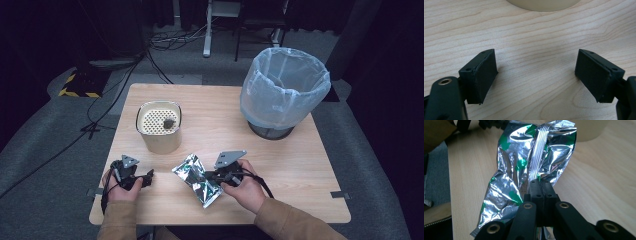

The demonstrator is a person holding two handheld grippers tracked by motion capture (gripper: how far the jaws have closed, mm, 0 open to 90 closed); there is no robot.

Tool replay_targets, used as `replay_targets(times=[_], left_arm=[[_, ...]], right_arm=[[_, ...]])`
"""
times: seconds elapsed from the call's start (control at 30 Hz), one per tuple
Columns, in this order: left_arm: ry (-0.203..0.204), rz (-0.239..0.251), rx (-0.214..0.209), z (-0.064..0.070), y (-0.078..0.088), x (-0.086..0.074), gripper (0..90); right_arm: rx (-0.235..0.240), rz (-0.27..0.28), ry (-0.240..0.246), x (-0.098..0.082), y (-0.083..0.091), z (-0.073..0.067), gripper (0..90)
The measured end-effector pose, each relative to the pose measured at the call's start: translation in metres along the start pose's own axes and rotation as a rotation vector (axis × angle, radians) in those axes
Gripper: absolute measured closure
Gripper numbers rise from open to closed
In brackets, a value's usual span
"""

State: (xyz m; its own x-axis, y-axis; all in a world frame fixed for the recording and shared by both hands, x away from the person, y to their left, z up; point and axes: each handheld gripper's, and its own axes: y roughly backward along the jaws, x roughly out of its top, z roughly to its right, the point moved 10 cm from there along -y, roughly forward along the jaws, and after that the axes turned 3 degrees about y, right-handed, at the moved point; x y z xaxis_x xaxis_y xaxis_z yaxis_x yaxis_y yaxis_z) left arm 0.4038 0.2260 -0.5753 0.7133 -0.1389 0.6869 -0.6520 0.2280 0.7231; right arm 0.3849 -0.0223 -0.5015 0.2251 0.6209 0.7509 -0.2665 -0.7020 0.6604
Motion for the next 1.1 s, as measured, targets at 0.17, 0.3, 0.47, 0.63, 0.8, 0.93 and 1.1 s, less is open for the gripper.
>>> replay_targets(times=[0.17,0.3,0.47,0.63,0.8,0.93,1.1], left_arm=[[0.001,0.000,0.000,0.000,0.000,0.000,18.1],[0.001,-0.001,0.002,0.000,0.000,0.000,17.9],[0.002,-0.005,-0.002,0.001,-0.001,0.001,17.1],[0.002,-0.007,-0.001,0.001,-0.002,0.001,16.3],[-0.001,-0.006,-0.002,0.000,-0.004,0.003,15.3],[0.001,-0.007,-0.004,0.001,-0.005,0.004,15.0],[-0.003,-0.006,0.000,0.000,-0.006,0.005,14.7]], right_arm=[[-0.039,0.060,0.006,0.018,0.025,0.018,90.0],[-0.072,0.105,0.002,0.033,0.043,0.030,90.0],[-0.105,0.150,-0.001,0.049,0.066,0.043,90.0],[-0.145,0.196,0.000,0.065,0.091,0.057,90.0],[-0.196,0.227,0.005,0.082,0.119,0.071,90.0],[-0.237,0.251,-0.004,0.094,0.144,0.084,90.0],[-0.291,0.270,-0.021,0.103,0.173,0.103,90.0]])
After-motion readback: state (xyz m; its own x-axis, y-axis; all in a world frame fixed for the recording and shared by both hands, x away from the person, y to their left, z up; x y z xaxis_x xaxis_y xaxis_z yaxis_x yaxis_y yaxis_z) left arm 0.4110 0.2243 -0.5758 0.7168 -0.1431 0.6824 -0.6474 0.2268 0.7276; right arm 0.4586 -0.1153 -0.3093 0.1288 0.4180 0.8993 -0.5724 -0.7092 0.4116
